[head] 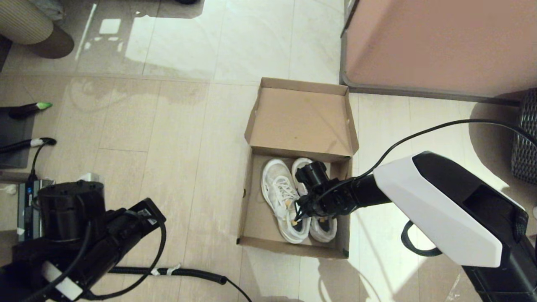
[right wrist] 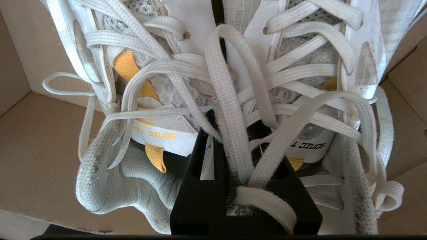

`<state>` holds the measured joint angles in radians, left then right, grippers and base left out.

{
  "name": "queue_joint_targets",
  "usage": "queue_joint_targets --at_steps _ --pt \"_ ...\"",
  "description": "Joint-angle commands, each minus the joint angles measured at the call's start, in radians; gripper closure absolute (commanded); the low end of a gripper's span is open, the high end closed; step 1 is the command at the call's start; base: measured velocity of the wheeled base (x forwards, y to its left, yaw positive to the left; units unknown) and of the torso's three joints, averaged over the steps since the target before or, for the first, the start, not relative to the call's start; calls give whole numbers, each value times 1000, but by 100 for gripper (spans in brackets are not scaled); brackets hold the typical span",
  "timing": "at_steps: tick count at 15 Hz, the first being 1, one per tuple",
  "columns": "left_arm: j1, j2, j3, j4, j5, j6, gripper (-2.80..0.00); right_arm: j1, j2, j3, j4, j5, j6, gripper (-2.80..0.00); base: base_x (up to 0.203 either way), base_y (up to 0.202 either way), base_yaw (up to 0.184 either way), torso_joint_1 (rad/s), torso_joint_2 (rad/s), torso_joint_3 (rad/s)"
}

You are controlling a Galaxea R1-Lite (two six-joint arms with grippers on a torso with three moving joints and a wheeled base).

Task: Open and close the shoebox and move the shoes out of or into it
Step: Put the shoes out of the shoe box

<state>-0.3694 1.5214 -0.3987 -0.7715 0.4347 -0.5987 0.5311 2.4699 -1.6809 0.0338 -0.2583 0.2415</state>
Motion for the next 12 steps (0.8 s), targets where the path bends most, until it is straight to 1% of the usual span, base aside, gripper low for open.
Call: queue_joint_targets --at_steps 1,3,7,10,12 --pt "0 -6 3 -5 3 -3 0 7 -68 32 36 -1 3 0 0 0 0 0 0 0" --pt "0 -2 -4 -6 3 -3 0 11 -160 97 89 0 8 0 0 0 0 0 0 0" --pt "0 -2 -11 -12 1 -3 0 36 -349 314 122 6 8 0 0 0 0 0 0 0" --pt "0 -15 -11 -12 3 -2 0 70 -459 401 125 8 7 0 0 0 0 0 0 0" --pt "0 -28 -9 -11 3 -1 0 94 -521 434 132 8 6 0 0 0 0 0 0 0"
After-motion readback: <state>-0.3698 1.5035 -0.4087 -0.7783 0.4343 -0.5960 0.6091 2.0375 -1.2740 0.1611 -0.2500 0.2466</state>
